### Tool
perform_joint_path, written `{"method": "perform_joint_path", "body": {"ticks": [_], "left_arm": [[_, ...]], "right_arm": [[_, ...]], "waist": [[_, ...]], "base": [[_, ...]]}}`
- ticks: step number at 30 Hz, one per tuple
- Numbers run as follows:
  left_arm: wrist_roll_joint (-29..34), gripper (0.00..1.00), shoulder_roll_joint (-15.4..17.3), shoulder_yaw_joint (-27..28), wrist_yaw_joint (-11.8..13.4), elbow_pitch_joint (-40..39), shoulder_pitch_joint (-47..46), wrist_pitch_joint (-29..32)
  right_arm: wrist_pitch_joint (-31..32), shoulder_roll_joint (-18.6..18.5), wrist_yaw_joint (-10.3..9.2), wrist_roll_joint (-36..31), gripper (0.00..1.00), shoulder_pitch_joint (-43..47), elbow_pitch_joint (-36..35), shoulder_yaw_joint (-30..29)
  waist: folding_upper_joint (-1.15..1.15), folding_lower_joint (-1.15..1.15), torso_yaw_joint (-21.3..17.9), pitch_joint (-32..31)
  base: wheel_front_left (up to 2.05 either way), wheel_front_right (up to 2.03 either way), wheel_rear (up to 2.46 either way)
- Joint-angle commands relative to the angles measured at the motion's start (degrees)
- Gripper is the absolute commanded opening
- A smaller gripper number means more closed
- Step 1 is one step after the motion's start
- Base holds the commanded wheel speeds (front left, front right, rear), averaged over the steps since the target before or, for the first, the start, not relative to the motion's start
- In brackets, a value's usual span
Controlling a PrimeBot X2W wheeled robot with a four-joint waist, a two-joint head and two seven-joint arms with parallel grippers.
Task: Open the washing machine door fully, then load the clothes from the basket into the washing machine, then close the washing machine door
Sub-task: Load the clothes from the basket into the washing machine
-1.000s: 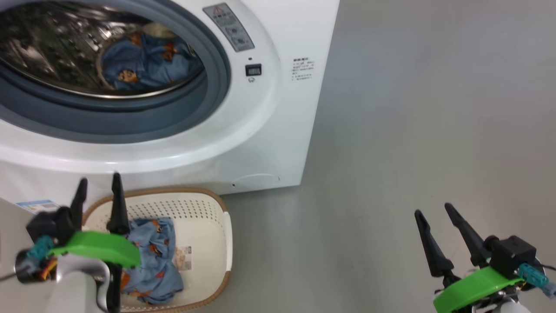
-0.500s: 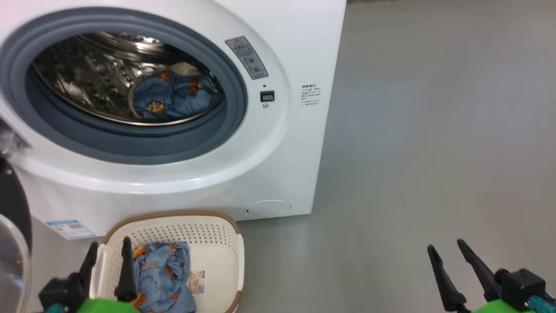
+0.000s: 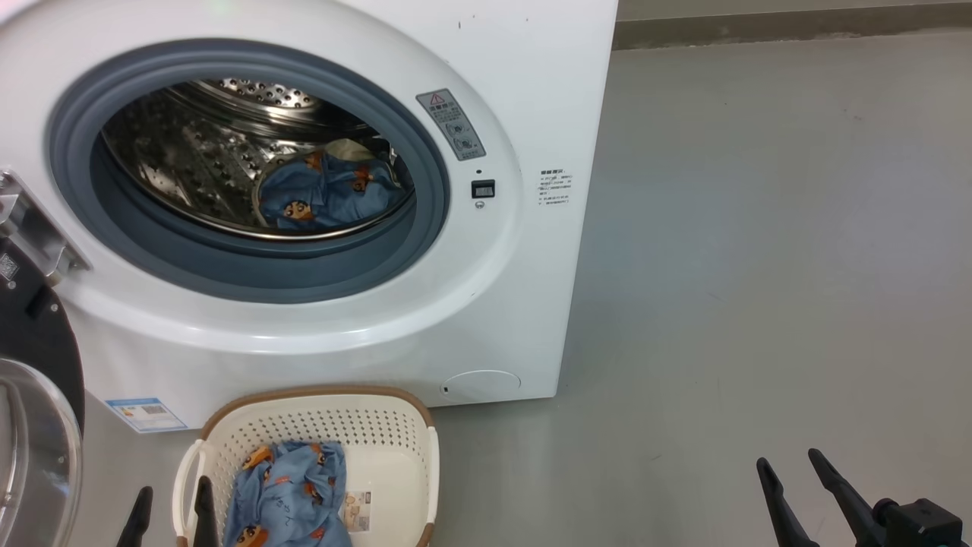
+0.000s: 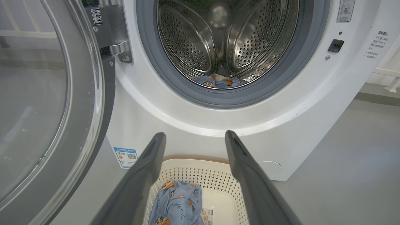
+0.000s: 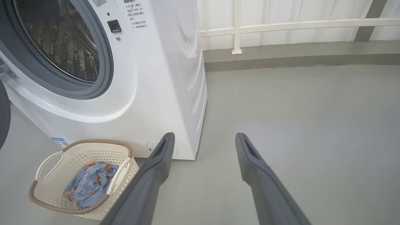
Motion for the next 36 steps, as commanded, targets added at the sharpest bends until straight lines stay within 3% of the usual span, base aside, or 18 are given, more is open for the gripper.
{"method": "perform_joint_path", "body": {"ticks": [1, 16, 29, 36], "left_arm": [[0.3, 1.0, 0.4, 2.0, -0.2, -1.8, -0.7, -0.3], [0.2, 1.0, 0.0, 1.6, -0.2, -1.3, -0.8, -0.3], [-1.3, 1.0, 0.2, -0.9, -0.2, 7.1, -5.9, -0.3], [-2.6, 1.0, 1.5, -3.5, -0.2, 15.5, -12.4, -0.3]], "right_arm": [[-0.4, -1.2, 0.08, 0.5, 1.0, 0.0, -1.5, 0.7], [-0.4, -1.1, 0.08, 0.5, 1.0, -1.2, -1.8, 1.3], [-0.4, 0.0, 0.08, 0.3, 1.0, -4.5, -2.1, 3.3], [-0.4, 0.7, 0.08, 0.0, 1.0, -7.9, -2.4, 4.2]], "waist": [[0.0, 0.0, 0.0, 0.0], [0.0, 0.0, -0.3, 1.3], [0.0, 0.0, -0.1, 6.8], [0.0, 0.0, -0.2, 12.6]], "base": [[0.0, 0.0, 0.0], [0.0, 0.0, 0.0], [0.0, 0.0, 0.0], [0.0, 0.0, 0.0]]}}
